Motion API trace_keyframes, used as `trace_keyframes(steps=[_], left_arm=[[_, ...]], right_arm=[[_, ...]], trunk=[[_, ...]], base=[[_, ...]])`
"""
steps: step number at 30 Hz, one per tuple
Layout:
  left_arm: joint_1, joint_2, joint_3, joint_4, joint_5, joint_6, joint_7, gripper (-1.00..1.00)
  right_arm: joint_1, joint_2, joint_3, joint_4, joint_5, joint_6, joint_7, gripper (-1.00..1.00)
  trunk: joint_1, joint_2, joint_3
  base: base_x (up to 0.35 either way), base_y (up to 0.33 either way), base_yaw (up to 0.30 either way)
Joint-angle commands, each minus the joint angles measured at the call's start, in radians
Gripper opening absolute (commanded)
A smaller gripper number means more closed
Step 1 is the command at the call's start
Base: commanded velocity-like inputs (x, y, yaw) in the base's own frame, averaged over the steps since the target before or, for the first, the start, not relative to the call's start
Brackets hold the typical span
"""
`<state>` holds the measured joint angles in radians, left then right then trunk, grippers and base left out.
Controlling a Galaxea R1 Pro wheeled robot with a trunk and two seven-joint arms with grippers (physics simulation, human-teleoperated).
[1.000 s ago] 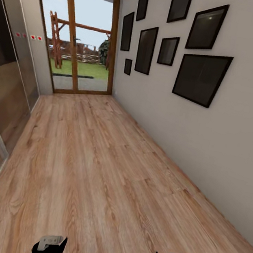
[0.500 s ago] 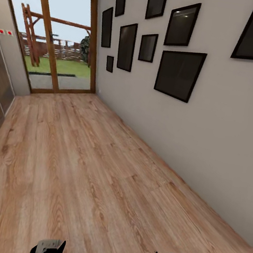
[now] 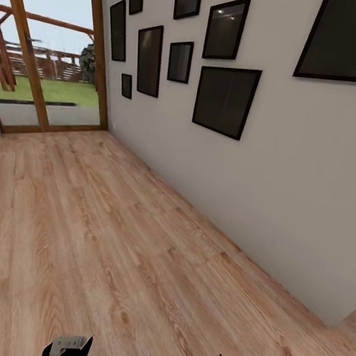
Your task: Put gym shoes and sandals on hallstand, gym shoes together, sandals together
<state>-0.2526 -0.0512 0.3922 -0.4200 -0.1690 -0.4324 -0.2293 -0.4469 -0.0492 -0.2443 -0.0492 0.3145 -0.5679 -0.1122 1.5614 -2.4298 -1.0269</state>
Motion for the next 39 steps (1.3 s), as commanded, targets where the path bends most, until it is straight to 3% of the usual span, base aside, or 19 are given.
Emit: trace_keyframes(steps=[1,18,39], left_arm=[[-0.001,-0.001,0.008,0.000,-0.009,-0.003,-0.005,1.00],[0.000,-0.001,0.009,0.000,-0.008,-0.005,-0.005,1.00],[0.000,-0.001,0.010,0.015,-0.010,-0.005,-0.005,1.00]], right_arm=[[-0.001,0.000,-0.005,0.002,0.011,-0.003,-0.006,1.00],[-0.001,0.000,-0.004,0.002,0.011,-0.003,-0.006,1.00],[-0.001,0.000,-0.004,0.002,0.011,-0.003,-0.006,1.00]], trunk=[[0.000,0.000,-0.001],[0.000,0.000,-0.001],[0.000,0.000,-0.001]], base=[[0.317,0.107,-0.265],[0.315,0.154,-0.264],[0.023,0.017,-0.265]])
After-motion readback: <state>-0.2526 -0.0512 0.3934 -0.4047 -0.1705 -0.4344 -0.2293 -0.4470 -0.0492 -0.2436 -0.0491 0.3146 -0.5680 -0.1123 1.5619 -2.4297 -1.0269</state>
